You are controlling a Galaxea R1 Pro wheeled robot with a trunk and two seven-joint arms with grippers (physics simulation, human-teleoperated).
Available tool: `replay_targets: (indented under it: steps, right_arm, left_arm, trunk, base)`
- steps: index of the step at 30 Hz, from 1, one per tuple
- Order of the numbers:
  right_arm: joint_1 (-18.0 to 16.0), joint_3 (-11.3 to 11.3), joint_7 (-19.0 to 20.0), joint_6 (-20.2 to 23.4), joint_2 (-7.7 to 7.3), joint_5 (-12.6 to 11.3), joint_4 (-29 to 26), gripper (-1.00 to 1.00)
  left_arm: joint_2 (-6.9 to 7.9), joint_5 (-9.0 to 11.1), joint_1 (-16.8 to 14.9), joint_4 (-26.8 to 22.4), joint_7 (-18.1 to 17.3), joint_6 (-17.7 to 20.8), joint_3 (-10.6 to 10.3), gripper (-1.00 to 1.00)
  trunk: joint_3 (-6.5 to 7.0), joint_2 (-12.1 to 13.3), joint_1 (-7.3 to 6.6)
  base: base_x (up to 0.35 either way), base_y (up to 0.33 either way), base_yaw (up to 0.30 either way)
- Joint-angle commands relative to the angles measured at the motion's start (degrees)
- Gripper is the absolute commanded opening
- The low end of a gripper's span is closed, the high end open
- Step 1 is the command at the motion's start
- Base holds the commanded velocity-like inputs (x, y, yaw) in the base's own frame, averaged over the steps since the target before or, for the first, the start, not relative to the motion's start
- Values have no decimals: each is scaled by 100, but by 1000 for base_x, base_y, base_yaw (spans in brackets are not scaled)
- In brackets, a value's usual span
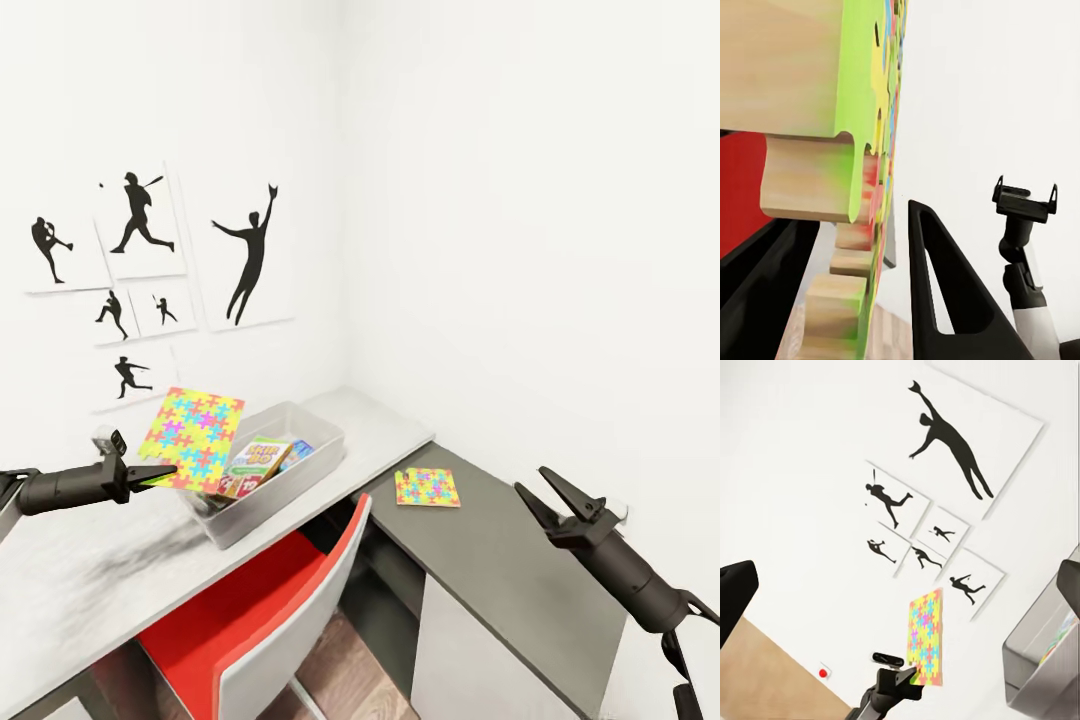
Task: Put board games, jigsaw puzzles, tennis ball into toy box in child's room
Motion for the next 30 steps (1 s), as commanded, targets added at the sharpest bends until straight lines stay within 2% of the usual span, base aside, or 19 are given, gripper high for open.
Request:
replay_targets:
  steps: [1,11,17,24,30]
  right_arm:
    - [-6,-6,17,26,4,7,1,100]
    - [-6,-6,10,25,9,7,1,100]
    - [-6,-4,9,19,15,120,1,100]
    - [-6,-7,13,18,17,138,1,100]
    - [-6,-6,17,24,18,138,1,100]
  left_arm:
    - [6,12,-5,2,-32,61,-29,-100]
    - [-19,11,-5,2,-32,-70,-20,-100]
    - [-22,12,-5,3,-32,-97,-20,-100]
    - [-23,12,-5,5,-32,-99,-20,-100]
    - [-32,4,-5,5,-32,-104,-20,-100]
  trunk:
    - [-6,-6,1]
    - [-2,-6,1]
    - [-2,-6,1]
    - [0,-6,1]
    - [28,-6,1]
  base:
    - [55,34,-144]
    - [196,94,-114]
    - [40,5,-18]
    - [19,9,-12]
    - [170,72,-160]
